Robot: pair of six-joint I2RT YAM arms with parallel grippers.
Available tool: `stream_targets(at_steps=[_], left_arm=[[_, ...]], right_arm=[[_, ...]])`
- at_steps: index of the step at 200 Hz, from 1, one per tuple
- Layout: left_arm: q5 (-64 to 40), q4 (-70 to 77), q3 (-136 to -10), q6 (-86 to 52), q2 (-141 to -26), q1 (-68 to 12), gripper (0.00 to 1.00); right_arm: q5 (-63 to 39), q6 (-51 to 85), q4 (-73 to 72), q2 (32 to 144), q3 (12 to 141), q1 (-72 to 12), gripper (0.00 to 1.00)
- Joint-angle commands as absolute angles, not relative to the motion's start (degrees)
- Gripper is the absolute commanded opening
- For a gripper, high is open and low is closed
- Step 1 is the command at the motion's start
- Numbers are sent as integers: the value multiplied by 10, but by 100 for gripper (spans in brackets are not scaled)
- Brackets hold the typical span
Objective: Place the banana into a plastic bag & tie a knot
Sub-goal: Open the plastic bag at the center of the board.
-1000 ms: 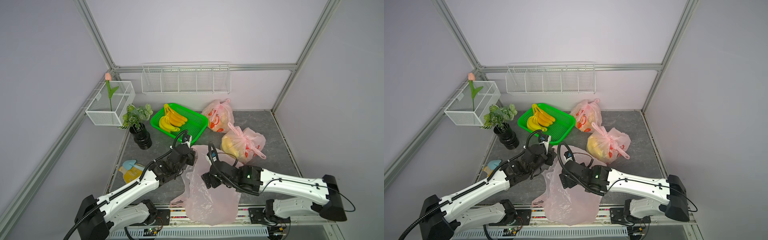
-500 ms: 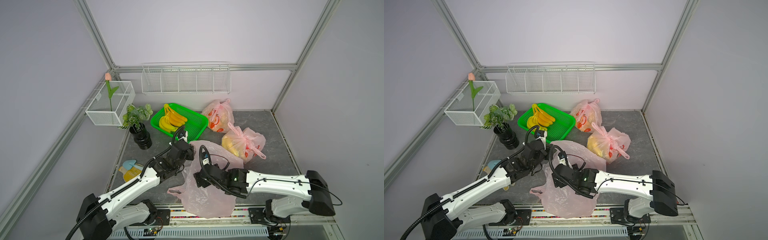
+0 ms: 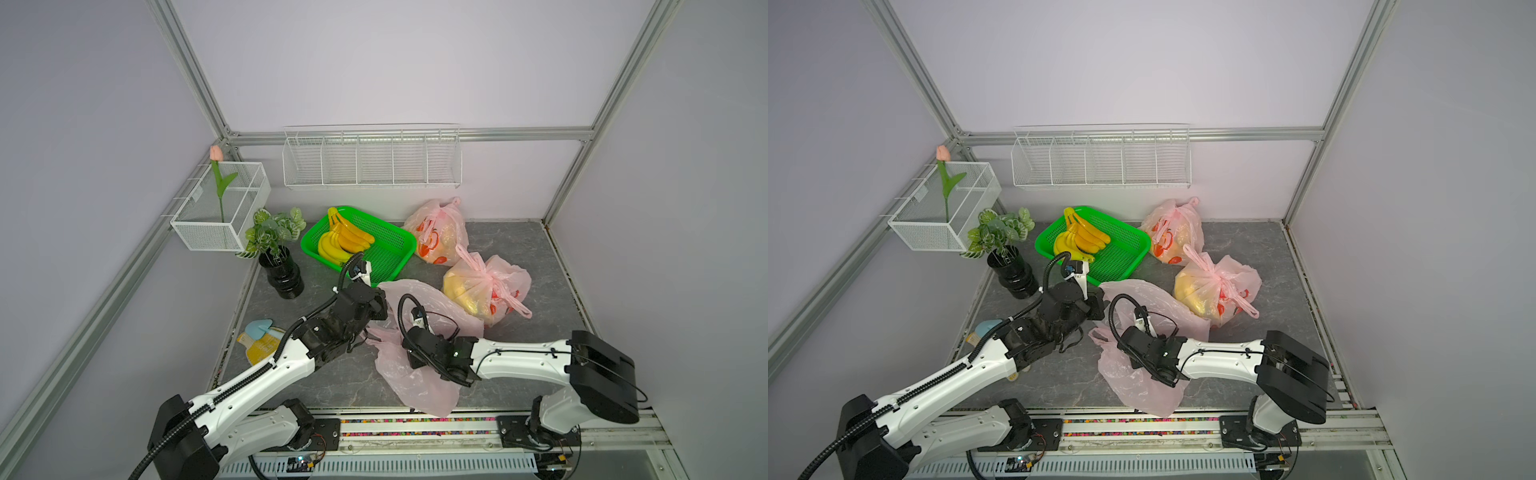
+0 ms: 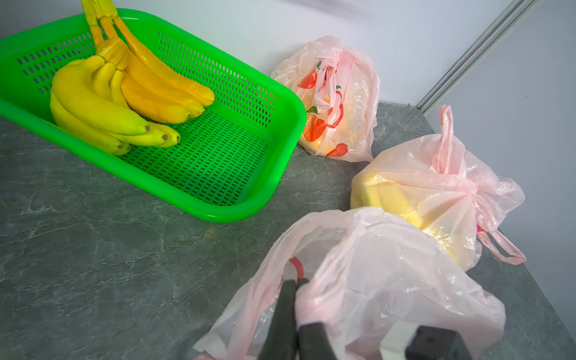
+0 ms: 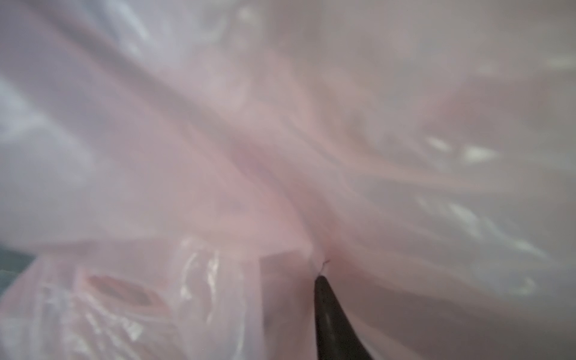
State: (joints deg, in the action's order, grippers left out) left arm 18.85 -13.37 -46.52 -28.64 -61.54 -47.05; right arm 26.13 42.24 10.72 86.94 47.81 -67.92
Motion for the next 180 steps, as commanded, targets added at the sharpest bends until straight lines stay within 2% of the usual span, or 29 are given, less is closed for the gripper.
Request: stream_targets(at_steps=[1, 22, 51, 63, 93, 106, 147, 180], left_arm=[[210, -143, -480, -270, -640, -456, 0], [217, -158, -512, -243, -676, -441, 0], [172, -167, -564, -218, -720, -415, 1], [164, -170, -577, -213, -725, -414, 14], [153, -182, -560, -226, -690, -415, 63], [157, -202, -537, -245, -657, -415, 73], [156, -200, -407, -306, -540, -415, 83], [94, -164, -362, -319, -551, -415, 83]], right_arm=[[265, 391, 84, 805, 462, -682, 12], [254, 365, 84, 750, 439, -679, 7], [231, 358, 91, 682, 403, -664, 7], [213, 355, 95, 665, 394, -650, 7], [207, 338, 120, 646, 389, -638, 7], [200, 338, 112, 636, 379, -633, 7], [187, 324, 71, 615, 351, -629, 7], [178, 319, 49, 615, 341, -629, 7]])
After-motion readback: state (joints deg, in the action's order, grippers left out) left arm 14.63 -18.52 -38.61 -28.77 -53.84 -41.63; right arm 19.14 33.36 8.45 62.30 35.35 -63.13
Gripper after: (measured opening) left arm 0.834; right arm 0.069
